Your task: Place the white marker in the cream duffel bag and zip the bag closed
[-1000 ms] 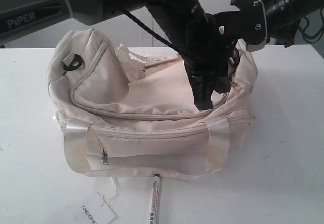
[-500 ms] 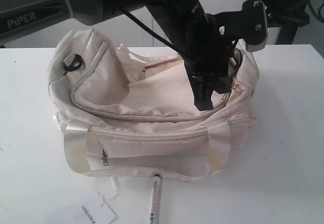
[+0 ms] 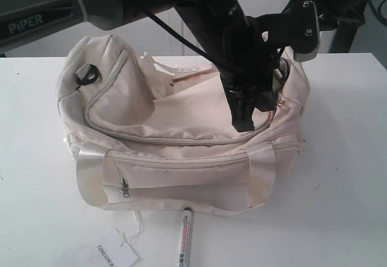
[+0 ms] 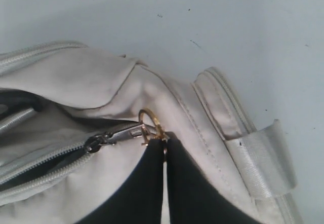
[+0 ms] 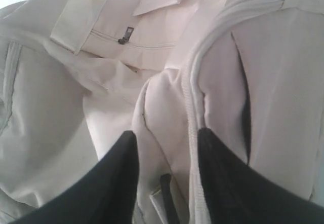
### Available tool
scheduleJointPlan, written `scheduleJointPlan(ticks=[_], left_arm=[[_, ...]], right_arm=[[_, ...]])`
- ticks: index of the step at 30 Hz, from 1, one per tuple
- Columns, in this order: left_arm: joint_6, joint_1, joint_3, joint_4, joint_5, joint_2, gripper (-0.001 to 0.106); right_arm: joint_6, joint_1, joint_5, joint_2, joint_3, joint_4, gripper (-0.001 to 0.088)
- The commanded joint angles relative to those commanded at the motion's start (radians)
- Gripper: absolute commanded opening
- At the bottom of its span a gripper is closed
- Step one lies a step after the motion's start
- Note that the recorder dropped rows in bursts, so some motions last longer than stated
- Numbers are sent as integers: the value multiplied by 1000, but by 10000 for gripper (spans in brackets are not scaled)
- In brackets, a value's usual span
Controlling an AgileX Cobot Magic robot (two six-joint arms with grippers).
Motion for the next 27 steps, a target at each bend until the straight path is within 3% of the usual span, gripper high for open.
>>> scheduleJointPlan(ticks=[7,13,21,27], left_arm=[[0,0,0,0,0,0,0],[0,0,0,0,0,0,0],[0,0,0,0,-2,0,0],[0,0,0,0,-2,0,0]], right_arm=[[-53,41,4,0,0,-2,376],[-60,60,12,11,0,-21,504],[-62,107,27,40,0,-84,508],[-54,109,38,72,6,-91,508]])
